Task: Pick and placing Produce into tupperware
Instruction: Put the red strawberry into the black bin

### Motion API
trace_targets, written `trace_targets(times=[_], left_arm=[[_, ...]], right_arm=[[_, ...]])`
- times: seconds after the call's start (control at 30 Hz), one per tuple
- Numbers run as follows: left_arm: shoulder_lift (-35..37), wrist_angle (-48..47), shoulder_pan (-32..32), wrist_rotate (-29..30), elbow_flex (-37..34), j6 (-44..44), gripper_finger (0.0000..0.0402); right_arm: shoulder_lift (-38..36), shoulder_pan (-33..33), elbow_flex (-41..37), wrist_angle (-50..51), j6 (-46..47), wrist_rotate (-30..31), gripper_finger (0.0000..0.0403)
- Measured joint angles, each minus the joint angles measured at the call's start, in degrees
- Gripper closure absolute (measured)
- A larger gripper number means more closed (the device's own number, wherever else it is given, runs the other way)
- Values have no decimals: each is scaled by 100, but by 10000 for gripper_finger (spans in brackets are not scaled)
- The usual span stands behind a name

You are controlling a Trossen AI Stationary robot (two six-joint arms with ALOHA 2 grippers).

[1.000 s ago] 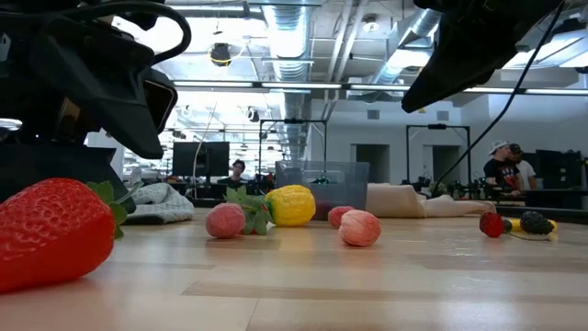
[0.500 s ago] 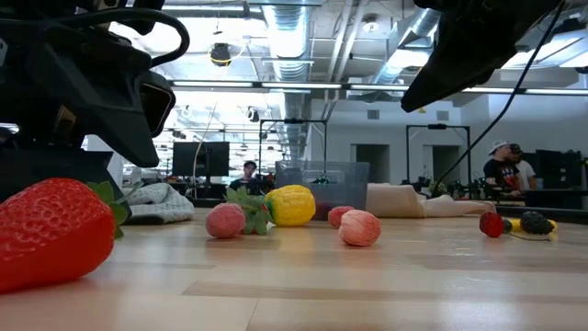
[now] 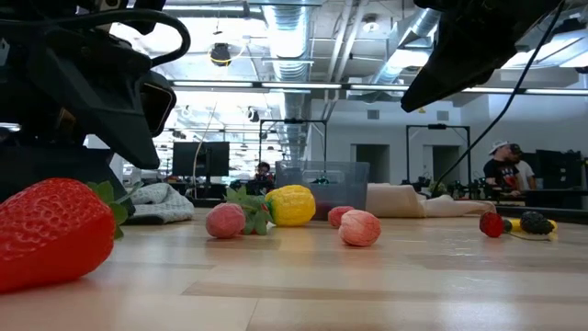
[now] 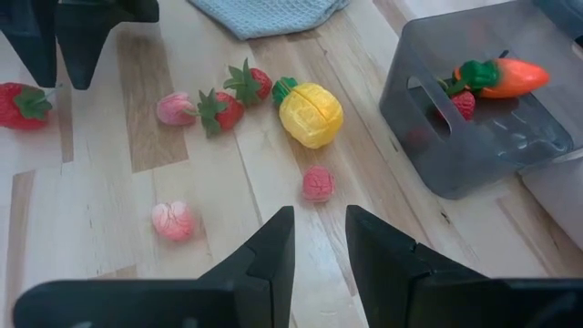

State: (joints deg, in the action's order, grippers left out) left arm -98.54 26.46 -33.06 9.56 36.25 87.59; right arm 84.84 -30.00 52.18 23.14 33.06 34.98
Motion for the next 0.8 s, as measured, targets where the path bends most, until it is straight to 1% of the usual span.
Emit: trace_targets(times=[0.23, 0.37, 0.57, 0.67, 0.8], left_arm=[[0, 95, 0, 35, 0, -2, 318], [0, 99, -14, 135, 0, 3, 331], [-7, 96, -55, 174, 0, 5, 328], [-221, 142, -105, 127, 73, 130, 318], [-519, 32, -102, -33, 358, 108, 301]], right_arm=[[0, 0, 2, -1, 0, 0, 280], [0, 0, 2, 0, 0, 0, 280], [2, 0, 2, -1, 0, 0, 280], [2, 2, 2, -4, 0, 0, 280], [69, 2, 2, -58, 0, 1, 280]])
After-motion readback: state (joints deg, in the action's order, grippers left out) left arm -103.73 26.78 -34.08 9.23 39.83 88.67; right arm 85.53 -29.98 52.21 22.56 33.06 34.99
